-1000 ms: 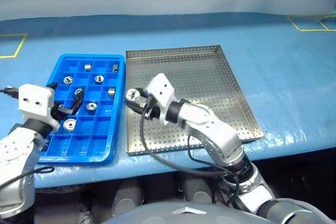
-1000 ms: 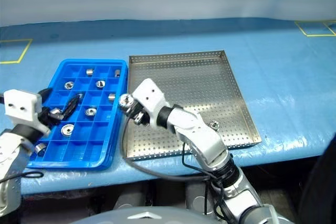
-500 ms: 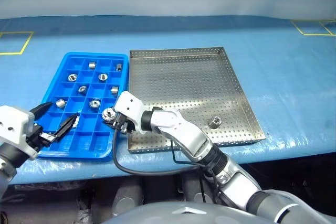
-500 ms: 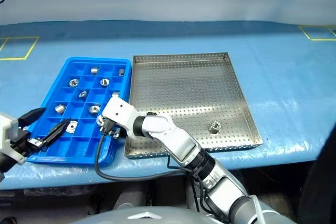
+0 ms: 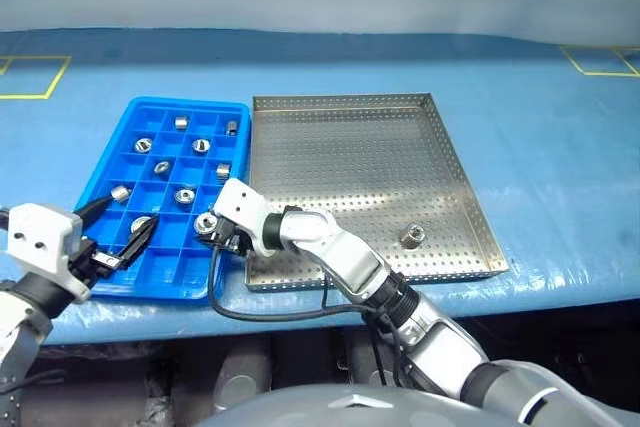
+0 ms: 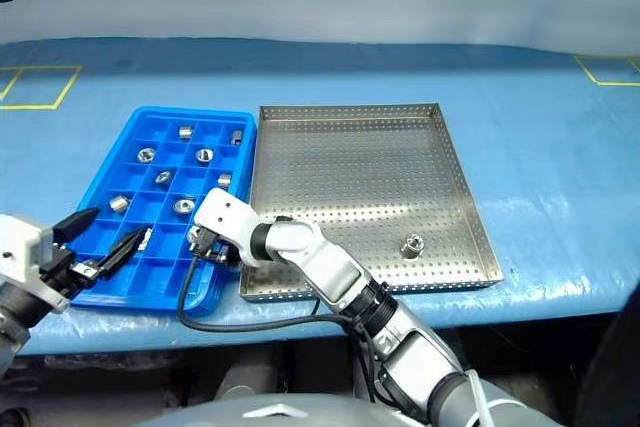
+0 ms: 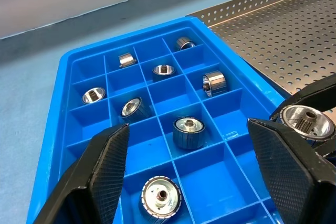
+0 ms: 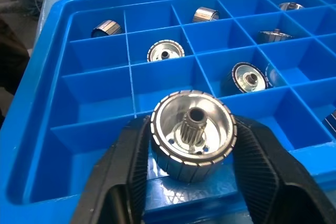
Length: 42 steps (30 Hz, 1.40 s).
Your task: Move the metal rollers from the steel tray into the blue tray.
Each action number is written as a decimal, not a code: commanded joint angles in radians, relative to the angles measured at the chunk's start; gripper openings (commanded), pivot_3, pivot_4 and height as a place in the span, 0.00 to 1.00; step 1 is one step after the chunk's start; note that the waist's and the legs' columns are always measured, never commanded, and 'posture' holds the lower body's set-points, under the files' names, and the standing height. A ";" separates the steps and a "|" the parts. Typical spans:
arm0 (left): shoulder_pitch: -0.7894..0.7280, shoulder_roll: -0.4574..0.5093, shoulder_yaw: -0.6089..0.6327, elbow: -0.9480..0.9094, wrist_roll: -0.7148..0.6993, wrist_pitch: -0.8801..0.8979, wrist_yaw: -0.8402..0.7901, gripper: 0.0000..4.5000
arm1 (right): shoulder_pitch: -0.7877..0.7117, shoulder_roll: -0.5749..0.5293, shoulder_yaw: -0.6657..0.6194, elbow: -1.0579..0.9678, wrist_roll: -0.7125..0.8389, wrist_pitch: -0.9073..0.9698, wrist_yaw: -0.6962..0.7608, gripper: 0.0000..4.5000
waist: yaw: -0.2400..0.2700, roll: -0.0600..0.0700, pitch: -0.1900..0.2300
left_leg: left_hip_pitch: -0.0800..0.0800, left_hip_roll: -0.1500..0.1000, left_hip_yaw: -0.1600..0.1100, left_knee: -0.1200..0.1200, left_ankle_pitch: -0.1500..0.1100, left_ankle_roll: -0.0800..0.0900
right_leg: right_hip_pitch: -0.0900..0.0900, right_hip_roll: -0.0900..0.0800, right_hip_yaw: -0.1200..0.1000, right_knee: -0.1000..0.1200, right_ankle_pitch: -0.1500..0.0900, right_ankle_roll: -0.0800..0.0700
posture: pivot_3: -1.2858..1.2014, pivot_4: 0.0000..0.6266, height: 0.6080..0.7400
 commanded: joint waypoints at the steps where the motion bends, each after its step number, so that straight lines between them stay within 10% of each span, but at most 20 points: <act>1: -0.012 0.001 -0.007 -0.031 0.007 -0.024 0.013 0.87 | -0.015 0.017 -0.033 -0.043 -0.002 -0.035 -0.004 0.67 | 0.001 0.000 0.000 | 0.000 0.000 0.000 0.000 0.000 0.000 | 0.000 0.000 0.000 0.000 0.000 0.000 | 0.51 0.24 1.00; 10: -0.078 0.007 -0.088 -0.024 0.001 -0.014 0.025 0.87 | 0.021 -0.023 -0.125 -0.248 0.013 0.016 -0.030 0.67 | 0.003 -0.001 0.000 | 0.000 0.000 -0.001 -0.001 0.000 0.000 | 0.000 0.000 -0.001 0.000 0.000 0.000 | 0.51 0.24 1.00; 23: -0.414 -0.114 -0.517 0.119 0.041 -0.039 0.036 0.87 | 0.327 -0.386 -0.526 -0.625 -0.005 0.373 -0.166 0.67 | -0.031 0.002 -0.003 | 0.000 -0.002 0.000 -0.001 0.000 0.002 | 0.001 0.000 0.001 -0.001 0.002 0.004 | 0.43 0.24 1.00; 42: -0.581 -0.169 -0.696 0.265 0.108 -0.078 -0.003 0.87 | 0.512 -0.356 -0.650 -0.718 0.101 0.469 -0.232 0.67 | -0.173 0.004 -0.004 | 0.000 0.000 0.004 0.001 -0.001 0.003 | 0.001 0.007 0.012 -0.001 0.004 0.011 | 0.39 0.24 1.00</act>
